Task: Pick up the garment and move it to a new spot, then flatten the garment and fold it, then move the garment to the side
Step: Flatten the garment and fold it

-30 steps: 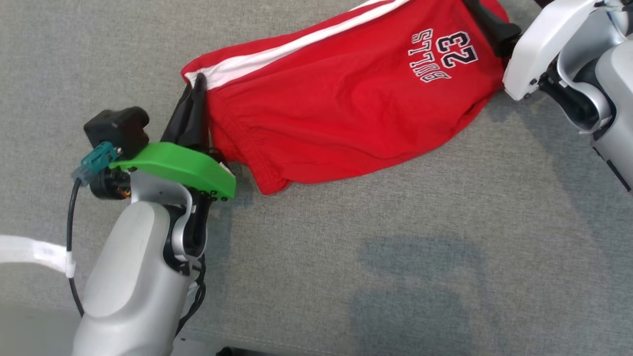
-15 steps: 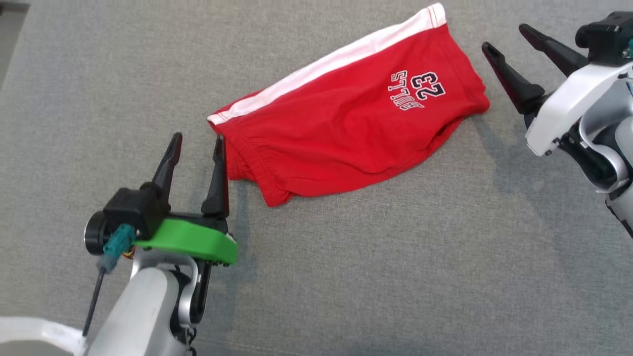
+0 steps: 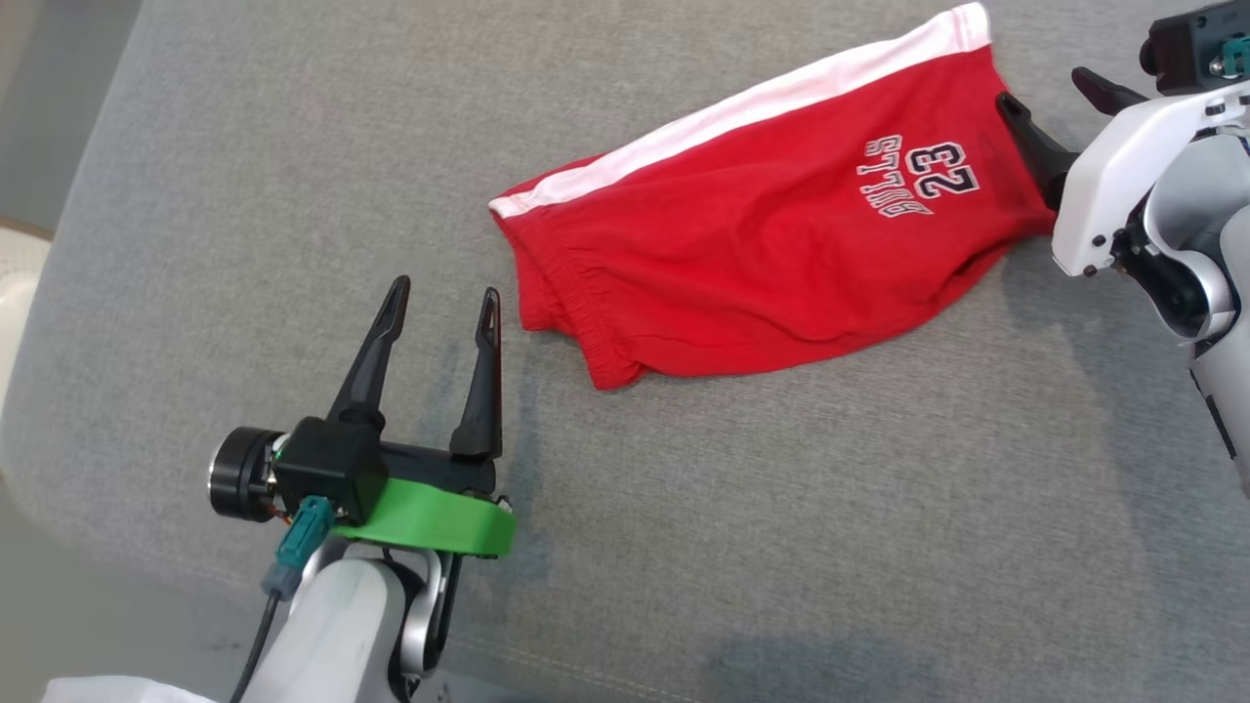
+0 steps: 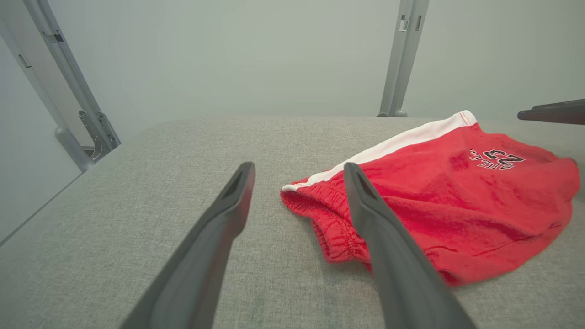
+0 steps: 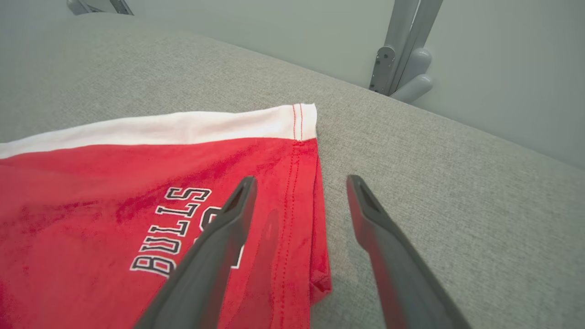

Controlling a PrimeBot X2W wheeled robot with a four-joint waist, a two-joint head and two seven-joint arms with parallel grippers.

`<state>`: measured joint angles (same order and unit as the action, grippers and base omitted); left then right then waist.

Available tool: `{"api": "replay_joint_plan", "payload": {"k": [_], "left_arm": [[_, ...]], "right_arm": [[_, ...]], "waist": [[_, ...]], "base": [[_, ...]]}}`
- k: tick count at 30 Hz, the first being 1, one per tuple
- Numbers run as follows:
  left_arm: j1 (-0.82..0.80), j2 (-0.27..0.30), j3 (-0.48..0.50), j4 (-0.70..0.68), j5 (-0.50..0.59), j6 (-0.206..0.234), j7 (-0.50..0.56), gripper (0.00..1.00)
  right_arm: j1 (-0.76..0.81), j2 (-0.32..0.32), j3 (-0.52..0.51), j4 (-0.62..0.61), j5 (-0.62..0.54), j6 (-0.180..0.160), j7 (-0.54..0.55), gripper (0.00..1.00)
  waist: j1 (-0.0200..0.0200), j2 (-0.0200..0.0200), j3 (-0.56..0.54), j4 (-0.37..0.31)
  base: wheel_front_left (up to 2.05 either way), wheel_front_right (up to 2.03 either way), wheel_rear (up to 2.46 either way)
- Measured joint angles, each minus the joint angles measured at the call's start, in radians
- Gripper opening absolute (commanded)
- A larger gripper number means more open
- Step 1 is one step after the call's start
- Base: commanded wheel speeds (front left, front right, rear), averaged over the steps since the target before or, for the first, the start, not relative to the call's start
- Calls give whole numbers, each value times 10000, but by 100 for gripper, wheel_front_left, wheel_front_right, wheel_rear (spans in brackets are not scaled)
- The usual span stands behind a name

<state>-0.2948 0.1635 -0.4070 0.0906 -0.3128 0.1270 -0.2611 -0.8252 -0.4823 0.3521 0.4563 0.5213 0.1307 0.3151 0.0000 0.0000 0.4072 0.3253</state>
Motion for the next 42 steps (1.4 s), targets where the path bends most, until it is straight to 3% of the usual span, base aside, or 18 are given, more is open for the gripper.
{"api": "replay_joint_plan", "payload": {"k": [10,21,28,29,30,31,42], "left_arm": [[220,-721,731,102,522,-667,-2,100],[284,-989,1294,311,842,-1229,-2,100],[284,-1093,1346,399,911,-1371,-2,100],[284,-1101,1354,418,911,-1377,-2,100],[283,-1106,1360,433,917,-1404,-2,100],[283,-1110,1373,453,940,-1406,-2,100],[704,-1127,1764,640,1168,-1509,-4,100]], "right_arm": [[-68,479,-736,1154,-1018,4,627,100],[-120,650,-1425,1503,-1877,13,844,100],[-35,872,-1363,1417,-1649,-6,1220,99],[-16,878,-1313,1383,-1542,-17,1252,78],[6,903,-1298,1369,-1407,-23,1277,44],[17,920,-1260,1354,-1275,-23,1292,3],[769,1231,-913,685,326,-2,1166,0]], "waist": [[0,0,419,705],[0,0,439,585],[0,0,441,581],[0,0,433,583],[0,0,422,584],[0,0,406,585],[0,0,-76,48]], "base": [[0,0,0],[0,0,0],[0,0,0],[0,0,0],[0,0,0],[0,0,0],[0,0,0]]}}
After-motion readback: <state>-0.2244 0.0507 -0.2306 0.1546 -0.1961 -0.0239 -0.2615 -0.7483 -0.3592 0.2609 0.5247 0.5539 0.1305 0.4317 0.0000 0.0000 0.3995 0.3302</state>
